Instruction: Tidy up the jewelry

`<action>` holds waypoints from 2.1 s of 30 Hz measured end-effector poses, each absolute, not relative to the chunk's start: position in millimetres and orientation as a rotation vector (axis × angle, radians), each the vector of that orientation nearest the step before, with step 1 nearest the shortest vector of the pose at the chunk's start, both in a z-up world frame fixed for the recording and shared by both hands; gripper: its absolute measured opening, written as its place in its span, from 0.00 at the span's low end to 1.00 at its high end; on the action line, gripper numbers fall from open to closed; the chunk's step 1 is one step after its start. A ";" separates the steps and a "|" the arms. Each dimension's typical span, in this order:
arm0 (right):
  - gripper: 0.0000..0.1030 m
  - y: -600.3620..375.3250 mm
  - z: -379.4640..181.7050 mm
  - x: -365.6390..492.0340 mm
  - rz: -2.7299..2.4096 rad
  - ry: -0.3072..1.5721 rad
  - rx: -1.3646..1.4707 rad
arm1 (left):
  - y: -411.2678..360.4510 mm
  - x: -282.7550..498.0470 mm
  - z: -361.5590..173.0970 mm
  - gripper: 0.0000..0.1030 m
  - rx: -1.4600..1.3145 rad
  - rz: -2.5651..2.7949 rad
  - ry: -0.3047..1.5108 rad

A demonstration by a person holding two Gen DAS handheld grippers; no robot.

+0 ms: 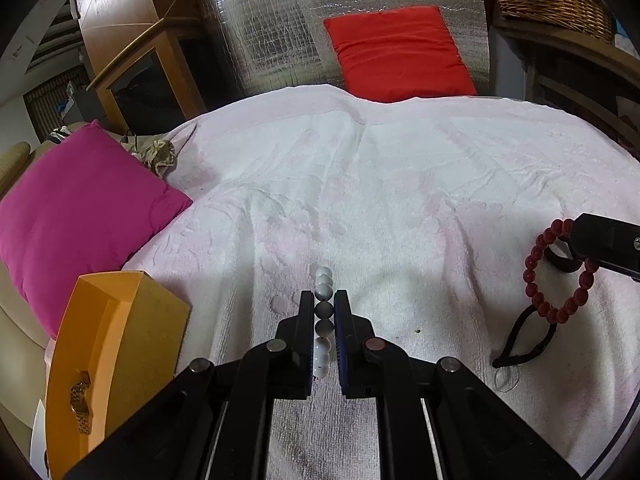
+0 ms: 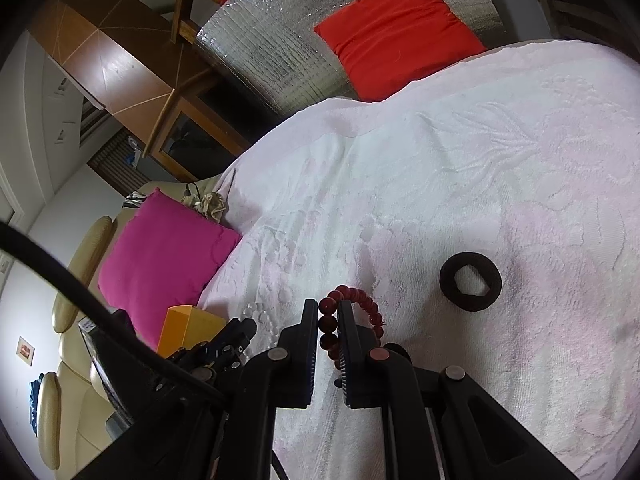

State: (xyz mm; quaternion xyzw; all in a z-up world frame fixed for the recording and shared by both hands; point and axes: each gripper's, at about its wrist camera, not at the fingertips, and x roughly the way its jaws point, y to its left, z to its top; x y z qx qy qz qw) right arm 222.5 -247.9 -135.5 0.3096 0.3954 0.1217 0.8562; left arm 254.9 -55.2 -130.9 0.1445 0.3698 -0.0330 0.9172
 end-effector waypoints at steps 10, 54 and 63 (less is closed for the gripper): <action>0.11 -246.8 -133.4 220.9 0.255 0.824 0.645 | -54.9 254.0 -130.5 0.10 0.298 -0.069 0.755; 0.11 -225.0 -115.1 209.1 0.278 0.790 0.573 | -40.6 227.4 -110.1 0.10 0.242 -0.080 0.710; 0.11 -233.4 -110.0 201.6 0.248 0.770 0.555 | 11.0 239.9 -119.8 0.10 0.112 -0.172 0.832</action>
